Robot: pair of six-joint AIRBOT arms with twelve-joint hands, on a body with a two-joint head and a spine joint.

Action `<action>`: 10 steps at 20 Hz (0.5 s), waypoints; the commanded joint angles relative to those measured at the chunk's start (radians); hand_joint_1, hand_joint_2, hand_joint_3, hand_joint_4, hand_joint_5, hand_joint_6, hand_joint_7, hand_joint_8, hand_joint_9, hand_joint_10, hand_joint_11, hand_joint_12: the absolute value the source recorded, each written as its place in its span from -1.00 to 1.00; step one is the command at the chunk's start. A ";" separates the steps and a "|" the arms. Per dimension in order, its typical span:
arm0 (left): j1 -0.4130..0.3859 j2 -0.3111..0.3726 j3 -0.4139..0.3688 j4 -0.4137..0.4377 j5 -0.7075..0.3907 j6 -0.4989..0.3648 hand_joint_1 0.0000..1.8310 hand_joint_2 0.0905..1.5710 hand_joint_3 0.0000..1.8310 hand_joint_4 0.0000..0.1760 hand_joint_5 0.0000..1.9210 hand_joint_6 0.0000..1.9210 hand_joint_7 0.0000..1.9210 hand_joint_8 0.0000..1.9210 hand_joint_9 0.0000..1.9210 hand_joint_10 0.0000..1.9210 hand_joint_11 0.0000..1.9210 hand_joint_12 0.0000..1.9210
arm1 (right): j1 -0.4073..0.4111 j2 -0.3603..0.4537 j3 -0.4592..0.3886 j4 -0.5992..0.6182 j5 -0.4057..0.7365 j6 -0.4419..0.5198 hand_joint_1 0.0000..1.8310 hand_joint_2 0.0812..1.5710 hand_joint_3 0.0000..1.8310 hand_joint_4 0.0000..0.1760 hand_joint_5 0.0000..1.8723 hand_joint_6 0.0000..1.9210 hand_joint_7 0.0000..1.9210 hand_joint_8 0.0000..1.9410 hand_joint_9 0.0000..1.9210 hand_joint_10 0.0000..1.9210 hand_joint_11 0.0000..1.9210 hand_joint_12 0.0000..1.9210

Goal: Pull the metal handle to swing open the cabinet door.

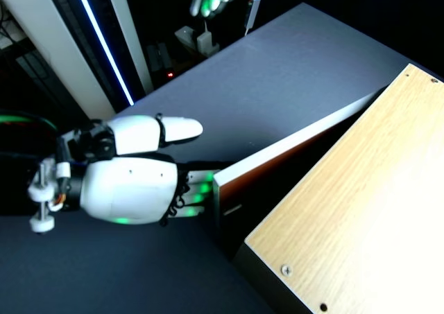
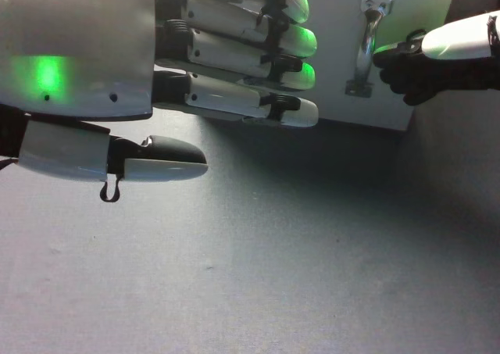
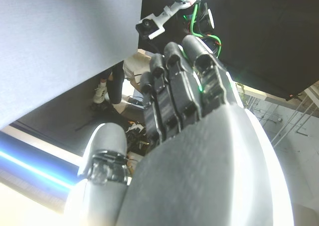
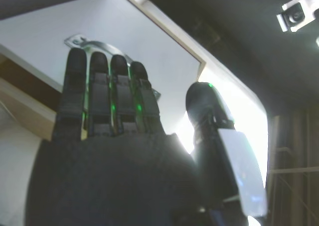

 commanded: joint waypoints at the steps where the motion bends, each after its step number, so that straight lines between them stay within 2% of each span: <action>1: -0.010 0.005 -0.003 -0.095 -0.021 0.005 -1.00 0.97 -0.91 -1.00 -0.59 -1.00 -0.55 -1.00 -0.60 -1.00 -1.00 -0.17 | 0.006 0.012 0.005 0.045 0.061 0.005 -1.00 0.86 -1.00 -1.00 -0.76 -0.99 -0.75 -1.00 -0.77 -1.00 -1.00 -0.28; 4: -0.010 0.005 -0.003 -0.095 -0.021 0.005 -1.00 0.96 -0.93 -1.00 -0.60 -1.00 -0.56 -1.00 -0.60 -1.00 -1.00 -0.16 | 0.006 0.017 0.010 0.024 0.083 -0.014 -1.00 0.86 -1.00 -1.00 -0.75 -1.00 -0.75 -1.00 -0.77 -1.00 -1.00 -0.26; 7: -0.010 0.005 -0.003 -0.095 -0.021 0.005 -1.00 0.98 -0.95 -1.00 -0.61 -1.00 -0.57 -1.00 -0.60 -1.00 -1.00 -0.12 | 0.004 0.018 0.021 -0.008 0.104 -0.078 -1.00 0.87 -1.00 -1.00 -0.74 -0.99 -0.73 -1.00 -0.75 -0.99 -1.00 -0.23; 10: -0.010 0.005 -0.003 -0.095 -0.021 0.005 -1.00 0.95 -0.96 -1.00 -0.61 -1.00 -0.56 -1.00 -0.60 -1.00 -1.00 -0.11 | -0.002 0.021 0.036 -0.011 0.138 -0.091 -1.00 0.87 -1.00 -1.00 -0.72 -0.99 -0.72 -1.00 -0.75 -1.00 -1.00 -0.23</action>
